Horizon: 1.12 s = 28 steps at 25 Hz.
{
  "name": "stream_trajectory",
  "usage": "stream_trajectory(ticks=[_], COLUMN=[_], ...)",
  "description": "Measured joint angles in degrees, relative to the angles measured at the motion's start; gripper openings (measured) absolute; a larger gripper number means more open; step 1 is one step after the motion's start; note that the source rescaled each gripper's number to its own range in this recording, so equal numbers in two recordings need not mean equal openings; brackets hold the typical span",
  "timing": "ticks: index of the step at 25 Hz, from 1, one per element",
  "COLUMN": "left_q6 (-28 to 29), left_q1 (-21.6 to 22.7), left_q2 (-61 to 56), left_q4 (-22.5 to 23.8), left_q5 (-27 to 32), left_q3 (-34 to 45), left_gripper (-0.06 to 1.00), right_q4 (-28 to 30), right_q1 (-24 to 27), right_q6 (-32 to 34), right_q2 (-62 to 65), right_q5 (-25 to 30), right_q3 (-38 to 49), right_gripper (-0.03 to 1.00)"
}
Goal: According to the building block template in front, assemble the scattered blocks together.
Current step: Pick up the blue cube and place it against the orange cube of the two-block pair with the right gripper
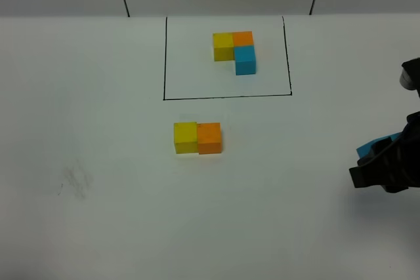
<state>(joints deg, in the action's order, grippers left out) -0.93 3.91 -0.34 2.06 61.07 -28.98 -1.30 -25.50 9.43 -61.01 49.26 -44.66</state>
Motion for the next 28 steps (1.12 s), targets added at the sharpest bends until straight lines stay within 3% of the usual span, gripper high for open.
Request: stream_trajectory(ticks=[10, 28], left_q6=[0.0, 0.0], left_q1=[0.0, 0.0], left_q2=[0.0, 0.0], left_q4=[0.0, 0.0], left_q5=[0.0, 0.0], left_q3=[0.0, 0.0], left_gripper=[0.00, 0.00], right_q4=[2.4, 2.4], right_q1=[-9.2, -17.3], right_q6=[8.2, 9.0], right_q2=[-6.8, -31.2], right_q5=[-7.3, -18.0], right_q3=[-0.2, -9.9], right_gripper=[0.46, 0.46])
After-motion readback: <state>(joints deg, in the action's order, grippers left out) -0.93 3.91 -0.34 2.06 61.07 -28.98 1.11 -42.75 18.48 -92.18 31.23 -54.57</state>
